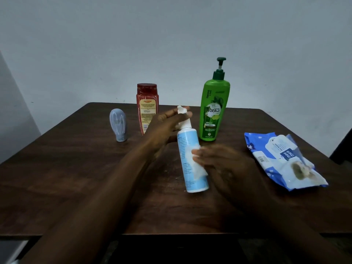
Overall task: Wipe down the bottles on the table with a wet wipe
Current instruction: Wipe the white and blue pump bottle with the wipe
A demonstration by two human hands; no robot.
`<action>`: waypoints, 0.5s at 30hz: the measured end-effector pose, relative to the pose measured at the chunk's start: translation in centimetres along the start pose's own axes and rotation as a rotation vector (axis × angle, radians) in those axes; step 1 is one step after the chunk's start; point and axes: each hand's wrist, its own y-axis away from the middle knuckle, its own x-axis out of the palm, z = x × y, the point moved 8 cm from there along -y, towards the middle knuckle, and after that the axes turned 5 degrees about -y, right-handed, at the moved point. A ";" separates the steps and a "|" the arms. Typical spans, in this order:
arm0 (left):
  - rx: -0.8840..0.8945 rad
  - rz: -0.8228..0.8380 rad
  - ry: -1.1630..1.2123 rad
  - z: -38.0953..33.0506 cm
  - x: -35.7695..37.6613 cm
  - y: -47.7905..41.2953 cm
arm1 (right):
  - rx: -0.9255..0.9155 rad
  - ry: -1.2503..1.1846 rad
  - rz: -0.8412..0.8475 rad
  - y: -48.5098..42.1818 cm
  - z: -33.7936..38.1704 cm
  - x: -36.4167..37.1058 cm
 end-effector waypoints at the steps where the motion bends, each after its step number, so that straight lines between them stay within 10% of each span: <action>1: 0.012 0.047 -0.001 -0.1 0.3 0.1 | 0.047 0.007 -0.032 -1.6 -0.2 -0.3; 15: 0.004 0.095 -0.046 0.0 -0.3 -0.2 | 0.020 0.120 0.130 -0.4 0.4 0.9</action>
